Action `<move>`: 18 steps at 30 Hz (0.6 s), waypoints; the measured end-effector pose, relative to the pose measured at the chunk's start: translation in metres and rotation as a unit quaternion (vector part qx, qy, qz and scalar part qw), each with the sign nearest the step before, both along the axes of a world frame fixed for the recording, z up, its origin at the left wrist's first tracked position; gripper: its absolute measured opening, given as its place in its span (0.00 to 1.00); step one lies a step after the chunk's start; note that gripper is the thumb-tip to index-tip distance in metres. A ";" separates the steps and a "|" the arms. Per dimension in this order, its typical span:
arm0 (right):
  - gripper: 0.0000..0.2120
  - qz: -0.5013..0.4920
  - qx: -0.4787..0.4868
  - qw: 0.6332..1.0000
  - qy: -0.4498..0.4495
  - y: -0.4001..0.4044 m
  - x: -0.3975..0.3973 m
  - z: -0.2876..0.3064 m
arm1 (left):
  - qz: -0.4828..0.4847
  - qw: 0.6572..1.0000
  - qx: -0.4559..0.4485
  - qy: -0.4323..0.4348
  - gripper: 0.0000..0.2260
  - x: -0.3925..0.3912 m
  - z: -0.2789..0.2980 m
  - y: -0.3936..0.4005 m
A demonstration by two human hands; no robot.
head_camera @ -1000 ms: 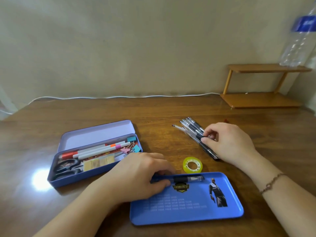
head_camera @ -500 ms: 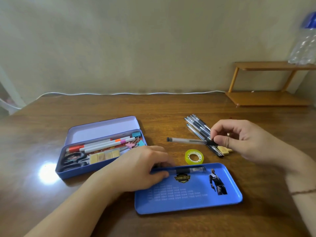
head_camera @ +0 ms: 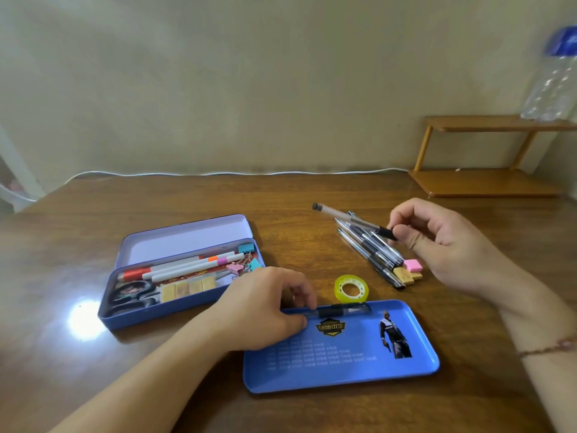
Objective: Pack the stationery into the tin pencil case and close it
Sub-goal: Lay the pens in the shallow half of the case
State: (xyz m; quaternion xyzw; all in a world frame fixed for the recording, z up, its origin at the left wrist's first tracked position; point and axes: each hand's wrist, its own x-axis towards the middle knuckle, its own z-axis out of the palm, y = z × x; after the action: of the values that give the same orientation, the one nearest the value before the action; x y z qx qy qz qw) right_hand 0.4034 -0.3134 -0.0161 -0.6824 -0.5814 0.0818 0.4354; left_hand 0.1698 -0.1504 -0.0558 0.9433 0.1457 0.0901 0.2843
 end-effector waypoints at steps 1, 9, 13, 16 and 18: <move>0.10 0.014 0.008 0.999 0.035 0.000 -0.001 0.000 | -0.002 1.000 0.002 0.000 0.09 0.000 0.000 0.000; 0.15 0.160 0.169 0.860 0.453 -0.005 -0.005 0.016 | 0.009 0.993 0.004 -0.119 0.06 -0.008 0.005 0.003; 0.16 0.242 0.112 0.828 0.493 -0.001 -0.029 0.013 | -0.029 0.936 -0.282 -0.209 0.11 -0.008 0.015 -0.001; 0.16 0.199 0.084 0.883 0.416 0.010 -0.061 0.002 | -0.116 0.894 -0.391 -0.187 0.20 -0.010 0.018 -0.008; 0.15 0.130 0.104 0.919 0.357 0.016 -0.077 -0.003 | -0.131 0.897 -0.379 -0.184 0.24 -0.008 0.017 -0.012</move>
State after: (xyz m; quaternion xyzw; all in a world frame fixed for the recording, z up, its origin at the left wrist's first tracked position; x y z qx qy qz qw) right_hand 0.3268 -0.2974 -0.0193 -0.4771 -0.4758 0.3153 0.6682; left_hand 0.1615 -0.1627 -0.0392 0.7413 -0.0108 0.1615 0.6513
